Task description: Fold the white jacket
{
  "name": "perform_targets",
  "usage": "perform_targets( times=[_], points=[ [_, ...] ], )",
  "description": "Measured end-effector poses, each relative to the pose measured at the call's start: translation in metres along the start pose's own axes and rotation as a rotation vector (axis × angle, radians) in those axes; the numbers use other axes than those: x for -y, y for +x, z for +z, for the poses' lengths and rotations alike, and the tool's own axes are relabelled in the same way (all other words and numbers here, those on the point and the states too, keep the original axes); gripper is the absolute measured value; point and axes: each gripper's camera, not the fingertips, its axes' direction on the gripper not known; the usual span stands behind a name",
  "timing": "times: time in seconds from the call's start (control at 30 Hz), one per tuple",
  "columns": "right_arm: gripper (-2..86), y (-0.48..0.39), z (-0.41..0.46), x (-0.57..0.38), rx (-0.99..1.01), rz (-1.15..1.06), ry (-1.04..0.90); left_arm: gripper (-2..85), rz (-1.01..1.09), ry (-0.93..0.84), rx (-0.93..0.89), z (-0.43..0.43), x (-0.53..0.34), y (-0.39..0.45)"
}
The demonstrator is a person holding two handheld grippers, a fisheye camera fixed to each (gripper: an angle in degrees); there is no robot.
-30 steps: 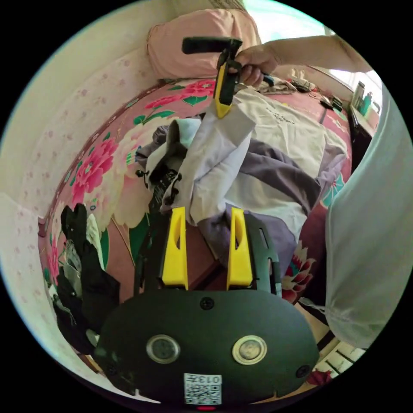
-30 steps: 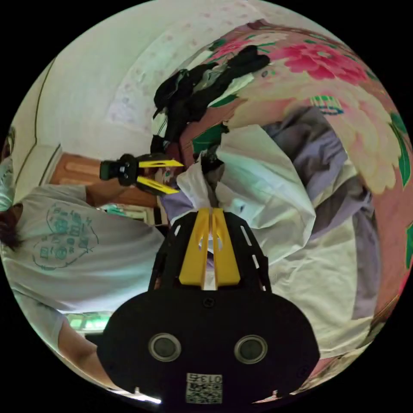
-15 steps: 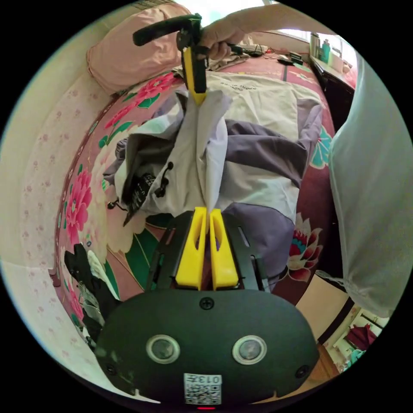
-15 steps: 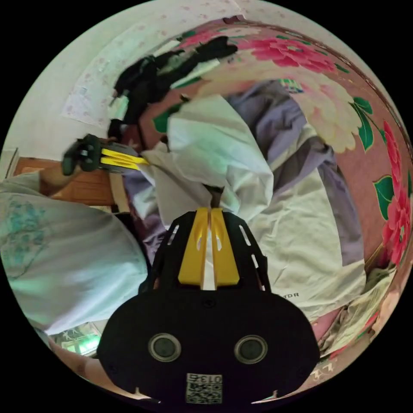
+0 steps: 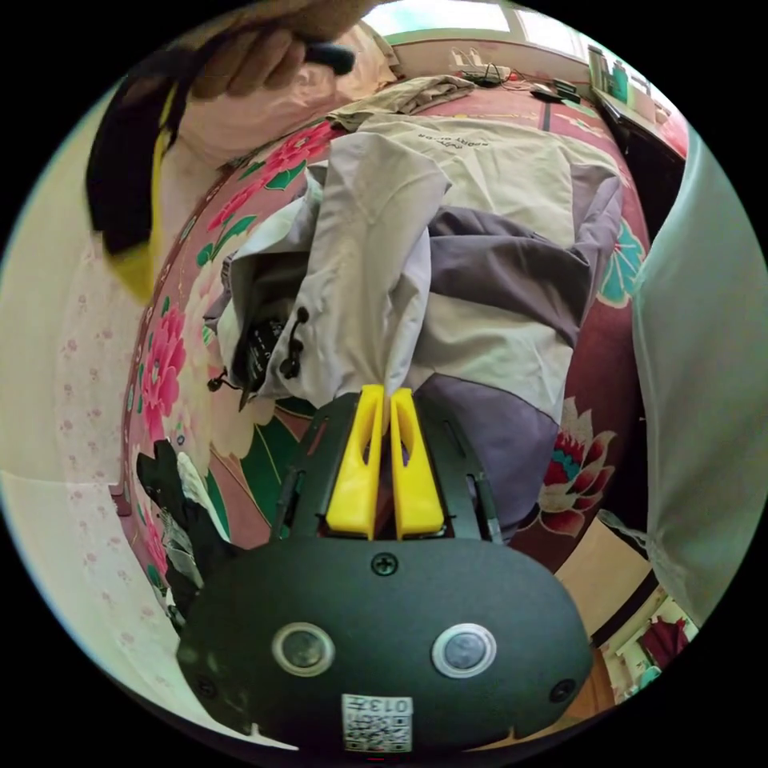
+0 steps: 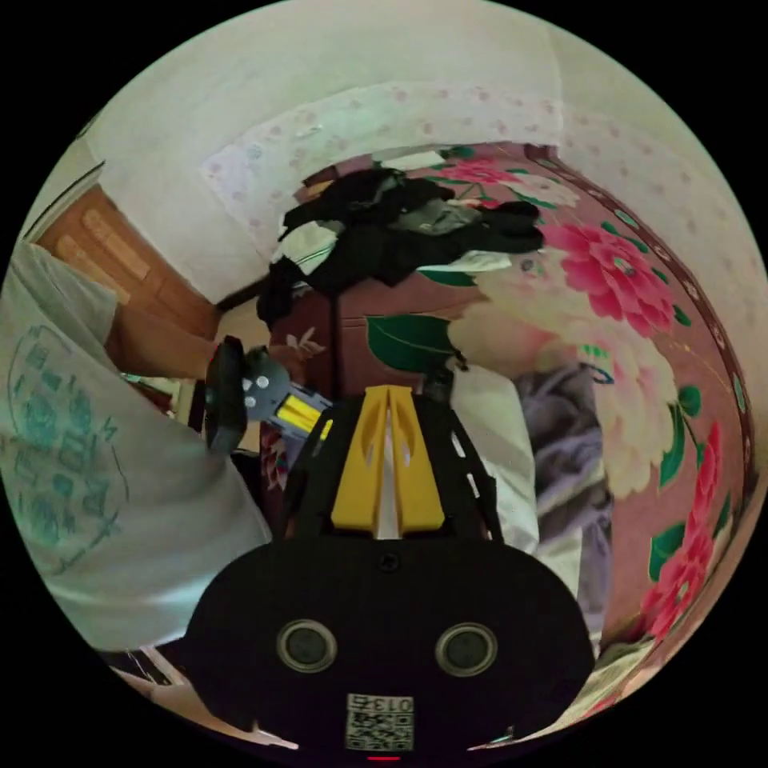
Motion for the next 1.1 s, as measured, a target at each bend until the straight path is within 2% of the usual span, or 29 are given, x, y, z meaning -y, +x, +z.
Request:
perform_targets(
  times=[0.13,0.17,0.27,0.37,0.5,0.63,0.77,0.83,0.87,0.9,1.0,1.07,1.1],
  points=[
    [0.1,0.007,0.087,0.054,-0.180,0.026,-0.129,0.3,0.025,-0.020,0.027,-0.005,0.000,0.004],
    [0.1,0.018,0.106,0.058,-0.257,0.055,-0.216,0.3,0.021,-0.020,0.028,-0.007,-0.001,0.003],
    [0.1,0.042,0.130,0.044,-0.191,0.073,-0.422,0.3,-0.004,0.005,0.025,-0.012,-0.005,0.003],
    [0.0,0.050,0.117,0.024,-0.151,0.073,-0.515,0.3,-0.001,0.006,0.044,-0.014,-0.007,0.007],
    [0.0,0.054,0.104,0.003,-0.194,0.032,-0.728,0.3,-0.002,0.014,0.055,-0.014,-0.007,0.011],
    [-0.1,0.048,0.075,0.023,-0.149,0.036,-0.705,0.3,0.027,-0.006,0.086,-0.014,-0.005,0.015],
    [-0.1,0.031,0.039,0.076,-0.167,0.023,-0.370,0.3,0.033,-0.015,0.084,-0.013,-0.005,0.013],
    [-0.1,0.028,0.059,0.087,-0.183,-0.015,-0.329,0.3,0.031,-0.018,0.084,-0.013,-0.006,0.012],
    [0.0,0.034,0.088,0.085,-0.221,-0.021,-0.415,0.3,0.028,-0.020,0.084,-0.012,-0.007,0.011],
    [0.0,0.044,0.122,0.072,-0.243,-0.022,-0.583,0.3,0.022,-0.019,0.083,-0.011,-0.010,0.009],
    [0.0,0.062,0.154,0.008,-0.169,0.006,-0.870,0.4,-0.015,-0.001,0.056,-0.006,-0.019,0.004],
    [0.0,0.065,0.138,-0.024,-0.182,0.031,-0.888,0.4,-0.016,0.016,0.053,-0.003,-0.023,0.003],
    [0.0,0.065,0.116,-0.037,-0.162,0.061,-0.838,0.4,-0.005,0.013,0.065,-0.002,-0.024,0.004]
  ],
)
